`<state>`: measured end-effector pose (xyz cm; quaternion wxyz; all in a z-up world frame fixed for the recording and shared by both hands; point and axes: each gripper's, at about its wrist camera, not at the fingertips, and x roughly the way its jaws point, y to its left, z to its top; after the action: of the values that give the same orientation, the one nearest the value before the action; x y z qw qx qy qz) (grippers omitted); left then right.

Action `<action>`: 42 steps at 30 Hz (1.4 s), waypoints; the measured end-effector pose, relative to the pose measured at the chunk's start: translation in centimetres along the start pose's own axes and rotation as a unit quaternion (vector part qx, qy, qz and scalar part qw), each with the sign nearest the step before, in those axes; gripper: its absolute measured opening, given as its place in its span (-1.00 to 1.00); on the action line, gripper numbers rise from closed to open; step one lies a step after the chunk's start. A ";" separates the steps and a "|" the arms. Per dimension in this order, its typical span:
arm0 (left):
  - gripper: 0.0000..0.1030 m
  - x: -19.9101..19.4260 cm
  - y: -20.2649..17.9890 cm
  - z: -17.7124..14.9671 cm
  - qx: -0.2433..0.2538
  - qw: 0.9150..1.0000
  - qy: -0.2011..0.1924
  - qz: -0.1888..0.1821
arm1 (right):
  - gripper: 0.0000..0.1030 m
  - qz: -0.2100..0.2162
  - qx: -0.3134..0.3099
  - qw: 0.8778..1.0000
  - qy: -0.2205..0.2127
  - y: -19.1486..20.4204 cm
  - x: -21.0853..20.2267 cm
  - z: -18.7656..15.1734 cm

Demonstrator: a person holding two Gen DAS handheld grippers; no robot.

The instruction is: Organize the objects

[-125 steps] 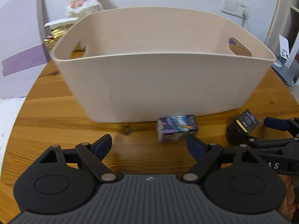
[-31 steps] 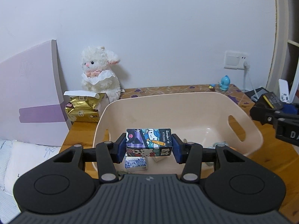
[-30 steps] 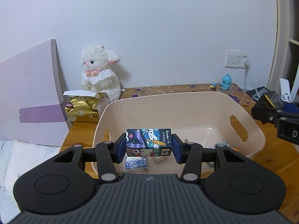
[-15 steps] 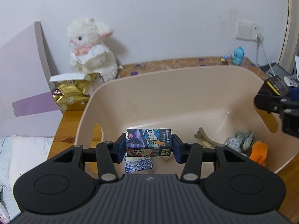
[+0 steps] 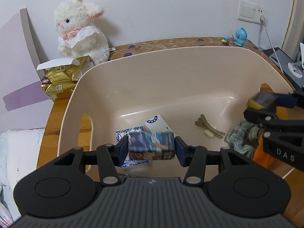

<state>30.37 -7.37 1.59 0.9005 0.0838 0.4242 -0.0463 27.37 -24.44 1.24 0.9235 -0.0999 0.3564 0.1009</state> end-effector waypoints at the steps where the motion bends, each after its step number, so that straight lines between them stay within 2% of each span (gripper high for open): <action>1: 0.22 -0.1 0.0 0.0 -0.003 1.000 -0.003 0.002 | 0.01 -0.001 0.002 1.000 -0.001 -0.1 -0.1 0.0; 4: 0.36 -0.4 0.2 0.1 -0.012 1.000 -0.007 0.006 | 0.17 0.000 0.007 1.000 -0.005 -0.1 -0.6 0.1; 9: 0.41 -0.7 0.4 0.0 -0.021 1.000 -0.009 0.009 | 0.48 0.000 0.013 1.000 -0.020 -0.1 -2.0 0.3; 12: 0.54 -1.0 0.4 0.0 -0.022 1.000 -0.013 0.014 | 0.53 0.002 0.021 0.999 -0.026 -0.2 -2.8 0.5; 28: 0.56 -5.7 0.3 -1.4 -0.035 0.997 -0.060 0.019 | 0.60 -0.003 0.053 0.996 -0.072 -0.1 -8.1 -0.8; 42: 0.57 -12.0 0.4 -5.6 -0.042 0.993 -0.112 0.021 | 0.69 0.003 0.063 0.992 -0.105 1.7 -14.0 -3.7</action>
<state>18.63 -5.81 7.38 0.9457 0.0493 0.3207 -0.0191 14.44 -25.39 7.89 0.9600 -0.0296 0.2631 0.0913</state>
